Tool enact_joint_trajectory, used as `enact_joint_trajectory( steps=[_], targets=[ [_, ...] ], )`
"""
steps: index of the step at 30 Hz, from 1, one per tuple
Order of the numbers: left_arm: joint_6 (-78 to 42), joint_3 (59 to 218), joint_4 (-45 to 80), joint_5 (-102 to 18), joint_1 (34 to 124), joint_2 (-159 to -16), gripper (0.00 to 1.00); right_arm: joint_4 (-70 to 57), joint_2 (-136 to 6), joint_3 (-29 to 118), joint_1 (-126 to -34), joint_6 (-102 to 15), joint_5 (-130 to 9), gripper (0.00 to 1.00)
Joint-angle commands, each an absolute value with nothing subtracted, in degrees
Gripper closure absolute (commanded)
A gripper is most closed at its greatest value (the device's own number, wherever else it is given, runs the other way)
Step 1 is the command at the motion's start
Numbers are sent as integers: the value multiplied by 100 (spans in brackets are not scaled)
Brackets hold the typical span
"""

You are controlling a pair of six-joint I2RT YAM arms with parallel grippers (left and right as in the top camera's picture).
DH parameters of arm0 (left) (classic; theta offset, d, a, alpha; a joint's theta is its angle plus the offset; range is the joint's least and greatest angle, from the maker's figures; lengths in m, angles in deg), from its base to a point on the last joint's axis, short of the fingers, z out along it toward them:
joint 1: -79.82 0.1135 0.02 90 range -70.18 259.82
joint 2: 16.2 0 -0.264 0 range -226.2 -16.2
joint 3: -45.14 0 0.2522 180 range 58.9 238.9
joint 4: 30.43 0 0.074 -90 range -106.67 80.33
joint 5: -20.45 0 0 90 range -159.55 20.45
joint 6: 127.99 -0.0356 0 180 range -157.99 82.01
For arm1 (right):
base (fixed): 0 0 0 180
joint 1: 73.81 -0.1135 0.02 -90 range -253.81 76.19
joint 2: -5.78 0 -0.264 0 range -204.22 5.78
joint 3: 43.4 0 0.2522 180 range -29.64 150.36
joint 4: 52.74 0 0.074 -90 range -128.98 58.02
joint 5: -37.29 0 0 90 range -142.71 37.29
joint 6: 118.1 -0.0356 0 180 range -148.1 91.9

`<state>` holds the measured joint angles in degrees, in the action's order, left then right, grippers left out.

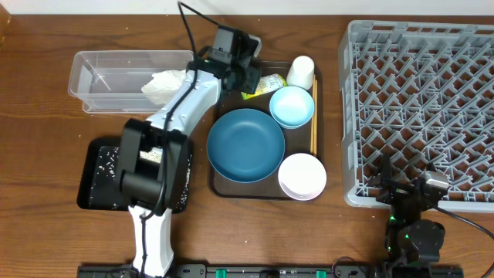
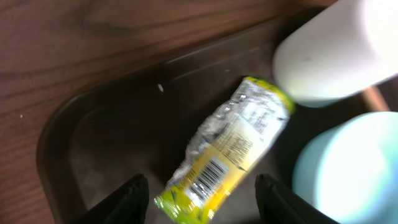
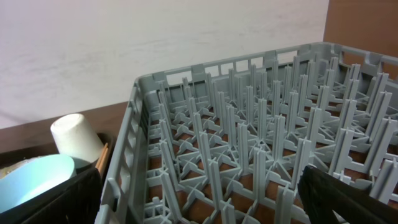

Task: Sort waste into correct bins and load items into the dishwasher rack
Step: 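Reach back and grasp the yellow snack wrapper with the left gripper, then carry the wrapper left and release it into the clear bin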

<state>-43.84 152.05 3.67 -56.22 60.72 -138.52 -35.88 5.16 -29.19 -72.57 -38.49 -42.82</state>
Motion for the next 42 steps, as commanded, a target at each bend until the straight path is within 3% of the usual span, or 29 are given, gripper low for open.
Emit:
enact_joint_trajectory(
  steps=[1,15,25,33,42],
  targets=[
    [-4617,15214,284,-5915,6088,-14043,41,-3577,549,-2932,-7336,-3810,-4267,1],
    [-4607,15214,271,-5609,6081,-14718,43,-3577,549,-2932,-7336,-3810,-4267,1],
    [-4187,15216,273,-5456,6081,-14475,94,-3577,549,-2932,-7336,-3810,-4267,1],
    [-3872,15216,271,-5487,6127,-13772,94,-3577,549,-2932,-7336,-3810,-4267,1],
    [-1706,15216,386,-7032,6733,-12545,94,-3577,549,-2932,-7336,-3810,-4267,1]
  ],
)
